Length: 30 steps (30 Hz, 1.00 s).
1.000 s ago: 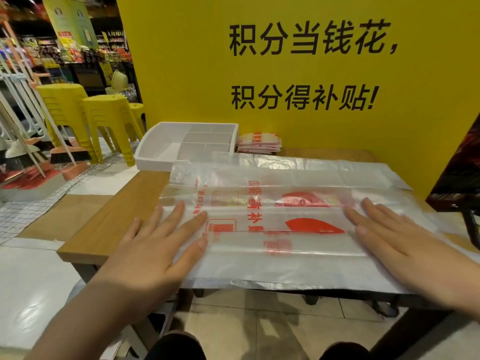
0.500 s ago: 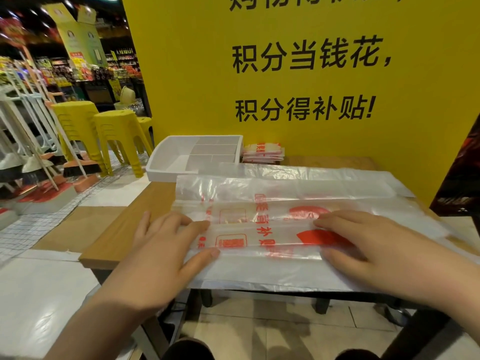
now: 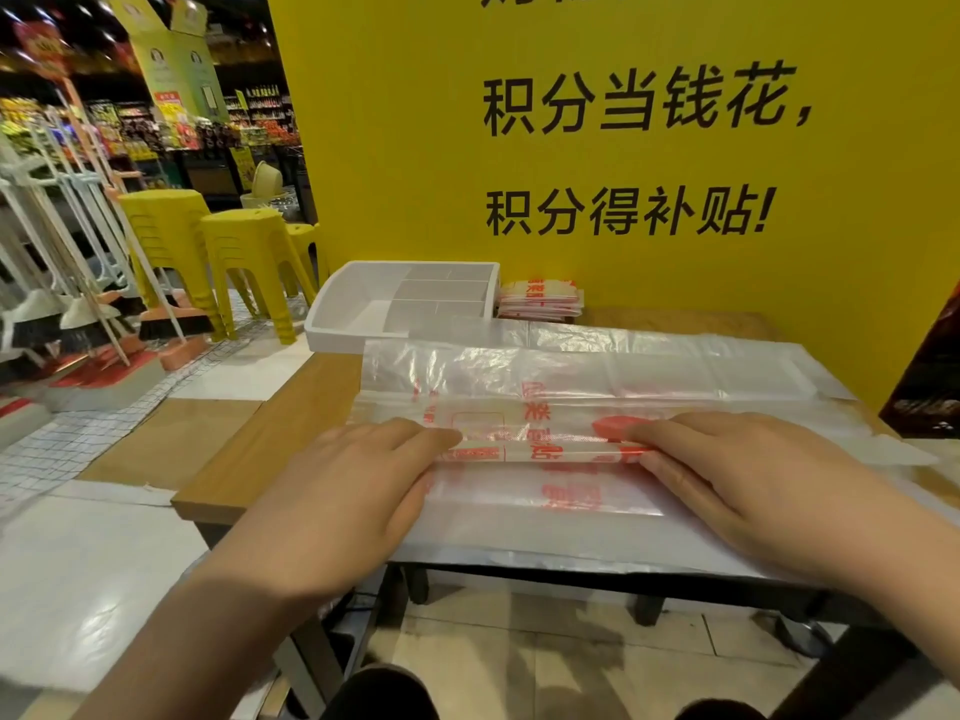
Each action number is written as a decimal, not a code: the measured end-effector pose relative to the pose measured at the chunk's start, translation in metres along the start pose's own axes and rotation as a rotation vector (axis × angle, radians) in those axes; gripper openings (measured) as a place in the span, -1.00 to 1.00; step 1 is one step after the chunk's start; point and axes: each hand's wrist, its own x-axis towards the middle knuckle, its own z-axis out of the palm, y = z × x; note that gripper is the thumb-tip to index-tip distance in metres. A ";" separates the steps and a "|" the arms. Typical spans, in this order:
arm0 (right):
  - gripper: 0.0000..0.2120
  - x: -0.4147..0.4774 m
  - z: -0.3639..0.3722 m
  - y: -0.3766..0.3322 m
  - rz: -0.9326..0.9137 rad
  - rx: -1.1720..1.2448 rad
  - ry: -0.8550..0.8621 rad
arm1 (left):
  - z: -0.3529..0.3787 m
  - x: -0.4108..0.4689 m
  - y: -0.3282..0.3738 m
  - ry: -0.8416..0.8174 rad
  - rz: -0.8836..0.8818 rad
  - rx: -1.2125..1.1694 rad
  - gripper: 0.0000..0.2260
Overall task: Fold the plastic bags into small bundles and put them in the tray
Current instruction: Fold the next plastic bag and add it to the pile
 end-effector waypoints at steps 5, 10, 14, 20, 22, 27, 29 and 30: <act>-0.54 0.007 0.002 -0.005 -0.017 -0.088 0.015 | 0.006 0.010 -0.004 0.027 -0.029 -0.046 -0.76; -0.70 0.007 -0.007 0.001 0.054 0.042 -0.012 | -0.002 0.013 -0.009 -0.033 -0.022 -0.108 -0.72; -0.64 0.016 -0.012 0.002 0.046 0.065 -0.064 | -0.015 0.028 -0.014 -0.118 -0.052 -0.206 -0.68; -0.51 0.044 -0.008 0.008 0.117 -0.007 0.011 | -0.019 0.061 -0.028 -0.192 -0.154 -0.157 -0.70; -0.53 0.048 -0.005 0.007 0.132 -0.086 0.023 | -0.015 0.064 -0.032 -0.178 -0.164 -0.106 -0.70; -0.60 0.047 0.007 0.005 0.093 -0.054 0.000 | 0.003 0.056 -0.024 -0.171 -0.115 -0.080 -0.65; -0.62 0.049 0.013 -0.001 0.087 -0.042 -0.023 | 0.009 0.052 -0.012 -0.163 -0.081 -0.104 -0.61; -0.60 0.050 0.015 -0.008 0.088 -0.019 -0.038 | 0.011 0.051 -0.004 -0.168 -0.075 -0.121 -0.60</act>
